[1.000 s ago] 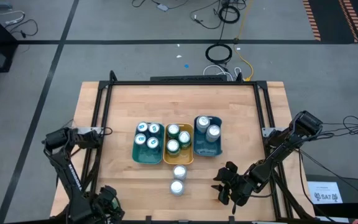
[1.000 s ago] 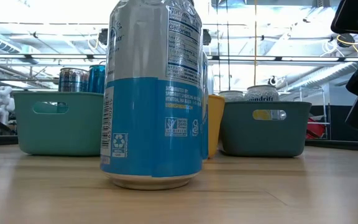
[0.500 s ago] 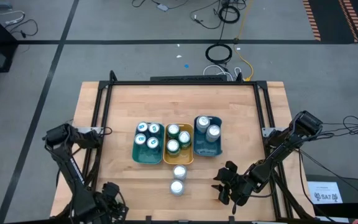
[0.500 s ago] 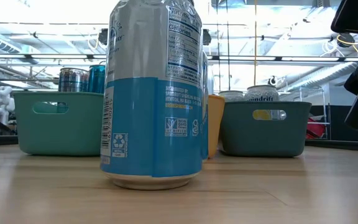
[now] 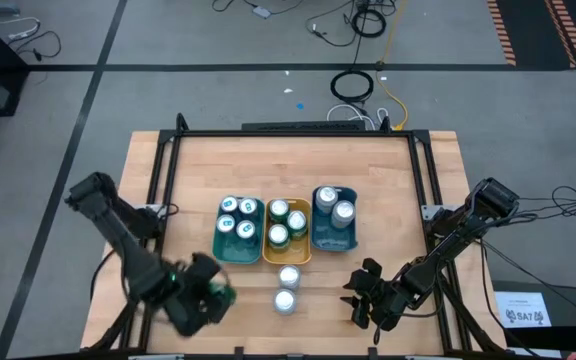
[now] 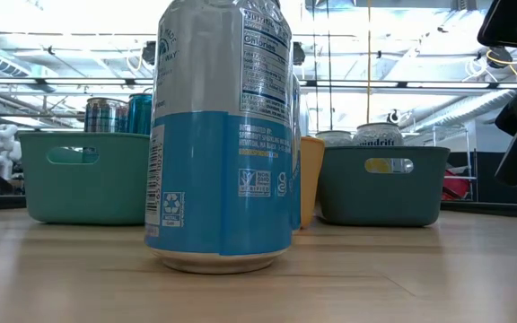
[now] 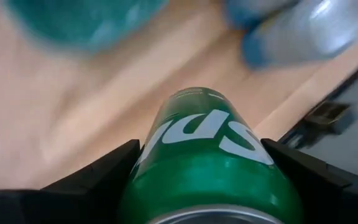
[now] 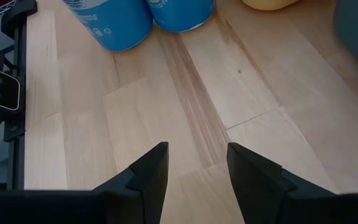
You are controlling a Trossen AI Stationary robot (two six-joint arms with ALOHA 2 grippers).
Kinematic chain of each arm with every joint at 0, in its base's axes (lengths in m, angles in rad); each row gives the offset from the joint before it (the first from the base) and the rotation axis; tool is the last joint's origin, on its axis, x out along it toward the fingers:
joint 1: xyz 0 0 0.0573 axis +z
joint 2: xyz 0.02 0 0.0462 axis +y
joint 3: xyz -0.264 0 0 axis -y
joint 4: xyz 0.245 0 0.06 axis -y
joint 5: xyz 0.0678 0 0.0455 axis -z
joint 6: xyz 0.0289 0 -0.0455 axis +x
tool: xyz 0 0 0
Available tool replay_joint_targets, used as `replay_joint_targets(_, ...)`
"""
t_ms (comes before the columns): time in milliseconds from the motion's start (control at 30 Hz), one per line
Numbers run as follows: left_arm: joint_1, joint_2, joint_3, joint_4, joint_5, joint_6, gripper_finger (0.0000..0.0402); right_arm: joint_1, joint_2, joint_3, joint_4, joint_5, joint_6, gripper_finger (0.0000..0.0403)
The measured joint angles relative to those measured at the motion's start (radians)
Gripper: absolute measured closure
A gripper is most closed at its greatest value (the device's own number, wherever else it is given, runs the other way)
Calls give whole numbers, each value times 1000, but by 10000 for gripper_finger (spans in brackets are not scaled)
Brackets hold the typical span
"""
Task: Sort soda cans
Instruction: Put the green soda can into the yellow bin
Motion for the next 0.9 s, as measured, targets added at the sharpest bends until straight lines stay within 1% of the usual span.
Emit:
replay_joint_targets(67,69,-40,0,26,-31,149,84,0,0,0,0,0,0,248)
replay_joint_targets(233,285,-103,0,145,-30,618,83,-11,0,0,0,35,7,248)
replay_joint_targets(333,429,-110,0,240,40,881,83,-23,0,0,1,57,52,248)
replay_joint_targets(400,522,-103,0,291,112,1017,82,-32,0,0,0,56,80,248)
replay_joint_targets(467,602,-80,23,309,186,1130,82,-34,0,0,0,57,104,248)
replay_joint_targets(567,681,-19,100,298,254,1289,82,-38,0,0,0,55,146,248)
replay_joint_targets(667,712,60,223,287,283,1442,82,-39,0,0,-2,55,181,248)
replay_joint_targets(800,715,195,430,143,276,1606,82,-39,0,0,-3,55,208,248)
replay_joint_targets(900,714,300,571,40,257,1670,82,-39,0,0,-3,55,211,248)
